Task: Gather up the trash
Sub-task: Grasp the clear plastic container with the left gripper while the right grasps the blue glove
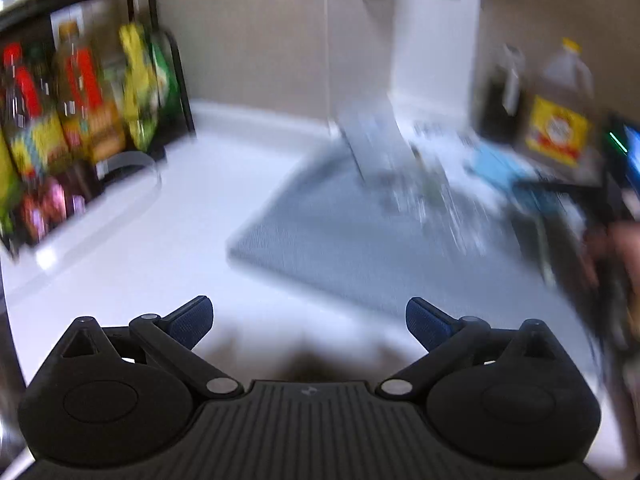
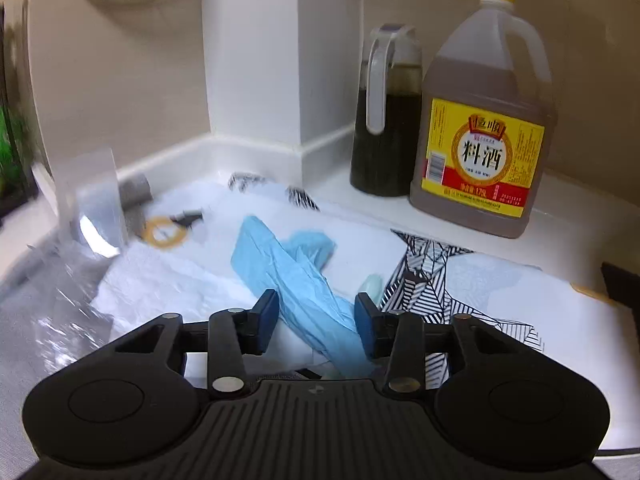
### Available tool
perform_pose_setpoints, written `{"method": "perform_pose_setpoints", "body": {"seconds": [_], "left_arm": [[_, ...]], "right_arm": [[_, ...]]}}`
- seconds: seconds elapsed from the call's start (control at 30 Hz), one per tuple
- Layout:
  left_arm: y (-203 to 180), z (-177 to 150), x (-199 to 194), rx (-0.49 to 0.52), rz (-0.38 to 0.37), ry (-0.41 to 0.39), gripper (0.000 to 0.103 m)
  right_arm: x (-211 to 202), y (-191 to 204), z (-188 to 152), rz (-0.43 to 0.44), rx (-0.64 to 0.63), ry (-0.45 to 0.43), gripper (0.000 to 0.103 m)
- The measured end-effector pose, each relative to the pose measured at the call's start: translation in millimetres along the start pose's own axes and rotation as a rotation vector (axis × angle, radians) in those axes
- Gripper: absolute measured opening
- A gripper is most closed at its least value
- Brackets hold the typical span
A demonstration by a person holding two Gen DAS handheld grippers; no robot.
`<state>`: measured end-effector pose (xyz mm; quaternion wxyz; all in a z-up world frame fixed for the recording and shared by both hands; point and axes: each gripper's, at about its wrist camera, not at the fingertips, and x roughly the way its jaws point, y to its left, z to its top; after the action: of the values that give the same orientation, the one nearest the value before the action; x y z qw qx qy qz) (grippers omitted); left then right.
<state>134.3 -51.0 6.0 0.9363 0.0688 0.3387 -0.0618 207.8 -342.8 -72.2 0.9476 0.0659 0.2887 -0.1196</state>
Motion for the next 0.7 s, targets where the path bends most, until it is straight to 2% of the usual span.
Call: {"method": "perform_pose_setpoints", "body": {"seconds": [0.1, 0.2, 0.33, 0.5, 0.7], "left_arm": [[-11, 43, 27, 0.0, 0.025, -0.059, 0.103], [-19, 81, 56, -0.035, 0.012, -0.088, 0.103], [-28, 119, 98, -0.1, 0.012, -0.063, 0.103], [-49, 143, 141, -0.088, 0.044, -0.012, 0.103], [-74, 146, 164, -0.036, 0.066, 0.028, 0.103]], "right_arm": [[-17, -6, -4, 0.0, 0.014, -0.07, 0.033], [-34, -17, -3, -0.024, 0.049, -0.146, 0.033], [-37, -28, 1, -0.024, 0.109, -0.152, 0.033], [-28, -25, -2, 0.005, 0.115, -0.11, 0.033], [-28, -22, -3, 0.001, 0.106, -0.106, 0.034]]}}
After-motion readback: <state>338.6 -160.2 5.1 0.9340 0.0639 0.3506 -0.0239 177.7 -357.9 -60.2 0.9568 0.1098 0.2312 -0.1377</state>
